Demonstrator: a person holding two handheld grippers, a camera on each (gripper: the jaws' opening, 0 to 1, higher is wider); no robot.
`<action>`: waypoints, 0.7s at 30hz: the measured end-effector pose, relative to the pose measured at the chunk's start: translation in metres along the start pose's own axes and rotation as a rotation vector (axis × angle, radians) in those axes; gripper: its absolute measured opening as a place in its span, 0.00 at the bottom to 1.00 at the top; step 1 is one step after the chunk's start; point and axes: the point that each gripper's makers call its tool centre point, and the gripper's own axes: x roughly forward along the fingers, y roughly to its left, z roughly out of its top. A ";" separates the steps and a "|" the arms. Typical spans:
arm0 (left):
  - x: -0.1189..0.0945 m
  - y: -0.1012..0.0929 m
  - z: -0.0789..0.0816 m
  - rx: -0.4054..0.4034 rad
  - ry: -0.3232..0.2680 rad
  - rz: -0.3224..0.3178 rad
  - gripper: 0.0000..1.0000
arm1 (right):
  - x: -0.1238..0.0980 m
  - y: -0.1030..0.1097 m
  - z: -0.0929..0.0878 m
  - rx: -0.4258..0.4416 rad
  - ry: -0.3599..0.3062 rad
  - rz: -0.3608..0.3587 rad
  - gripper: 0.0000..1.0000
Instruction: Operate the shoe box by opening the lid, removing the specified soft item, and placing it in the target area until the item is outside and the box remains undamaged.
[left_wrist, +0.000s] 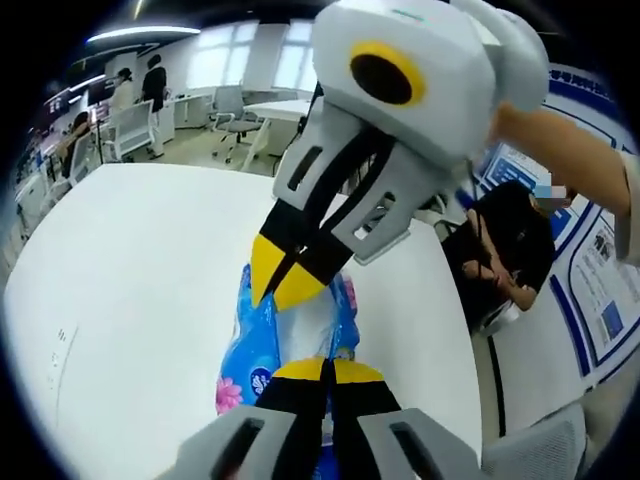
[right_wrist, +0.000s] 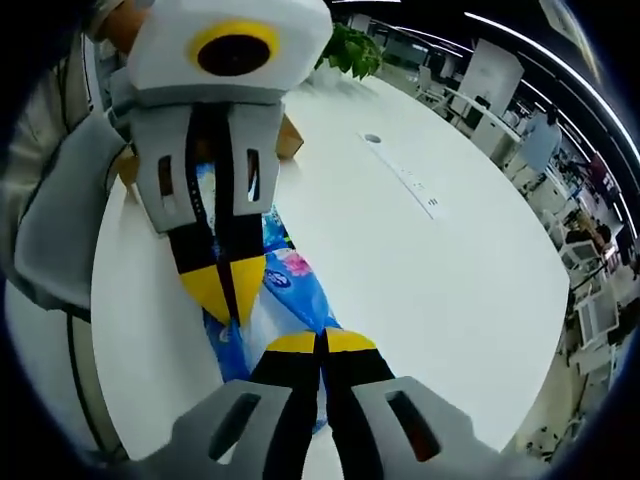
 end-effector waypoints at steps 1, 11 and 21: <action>0.003 0.000 -0.002 0.002 0.004 0.000 0.00 | 0.002 0.001 -0.003 -0.004 0.008 -0.001 0.00; 0.015 -0.001 -0.020 -0.006 0.035 -0.016 0.00 | 0.021 0.006 -0.021 -0.012 0.050 0.006 0.00; 0.019 -0.003 -0.026 -0.015 0.037 -0.027 0.00 | 0.025 0.004 -0.027 -0.025 0.067 -0.003 0.00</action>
